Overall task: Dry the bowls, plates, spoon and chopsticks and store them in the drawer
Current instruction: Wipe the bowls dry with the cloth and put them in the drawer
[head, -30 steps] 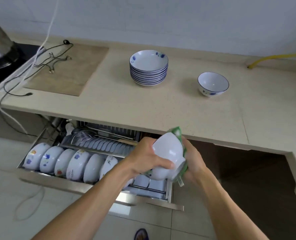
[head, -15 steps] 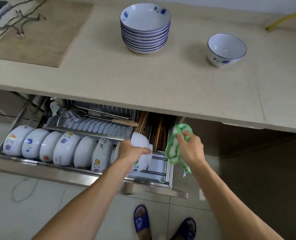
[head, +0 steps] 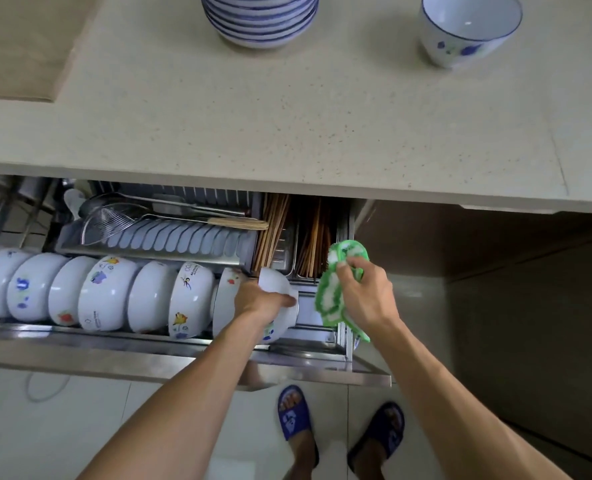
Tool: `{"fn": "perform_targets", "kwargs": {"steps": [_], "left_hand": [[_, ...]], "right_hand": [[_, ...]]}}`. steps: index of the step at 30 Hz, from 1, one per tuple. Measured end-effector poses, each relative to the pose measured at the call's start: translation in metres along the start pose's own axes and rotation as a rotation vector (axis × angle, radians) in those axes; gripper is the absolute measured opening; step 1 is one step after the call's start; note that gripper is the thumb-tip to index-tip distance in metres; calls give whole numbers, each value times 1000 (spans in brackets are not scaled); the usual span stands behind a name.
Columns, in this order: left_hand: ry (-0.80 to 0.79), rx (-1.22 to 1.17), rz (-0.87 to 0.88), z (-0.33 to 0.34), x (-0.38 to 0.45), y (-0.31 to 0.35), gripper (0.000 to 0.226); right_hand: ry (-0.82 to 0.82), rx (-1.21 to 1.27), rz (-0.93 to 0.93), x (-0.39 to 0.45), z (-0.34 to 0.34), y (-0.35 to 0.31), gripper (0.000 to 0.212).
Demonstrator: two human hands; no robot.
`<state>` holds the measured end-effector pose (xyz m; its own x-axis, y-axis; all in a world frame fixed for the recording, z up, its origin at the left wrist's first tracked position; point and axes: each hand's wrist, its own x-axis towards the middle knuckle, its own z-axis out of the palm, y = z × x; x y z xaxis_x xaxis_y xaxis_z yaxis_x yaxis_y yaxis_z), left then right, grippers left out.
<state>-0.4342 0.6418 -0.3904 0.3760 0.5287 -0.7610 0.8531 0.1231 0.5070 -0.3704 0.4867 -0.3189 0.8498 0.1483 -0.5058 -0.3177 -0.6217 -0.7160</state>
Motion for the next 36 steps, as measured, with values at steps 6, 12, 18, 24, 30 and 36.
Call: {"fn": "perform_targets", "kwargs": {"steps": [6, 12, 18, 24, 30, 36], "left_hand": [[22, 14, -74, 9, 18, -15, 70], [4, 52, -95, 10, 28, -14, 64], [40, 176, -25, 4, 9, -3, 54], [136, 519, 344, -7, -49, 34, 55], [285, 809, 811, -15, -97, 79, 63], [375, 902, 1027, -7, -128, 138, 61]], "right_hand": [[-3, 7, -13, 2, 5, 8, 25], [-2, 6, 15, -1, 8, 14, 27], [17, 20, 21, -5, 1, 13, 23], [28, 31, 15, -17, -17, -5, 23], [95, 103, -14, -24, -64, -44, 22], [185, 232, -5, -15, -127, -76, 74]]}}
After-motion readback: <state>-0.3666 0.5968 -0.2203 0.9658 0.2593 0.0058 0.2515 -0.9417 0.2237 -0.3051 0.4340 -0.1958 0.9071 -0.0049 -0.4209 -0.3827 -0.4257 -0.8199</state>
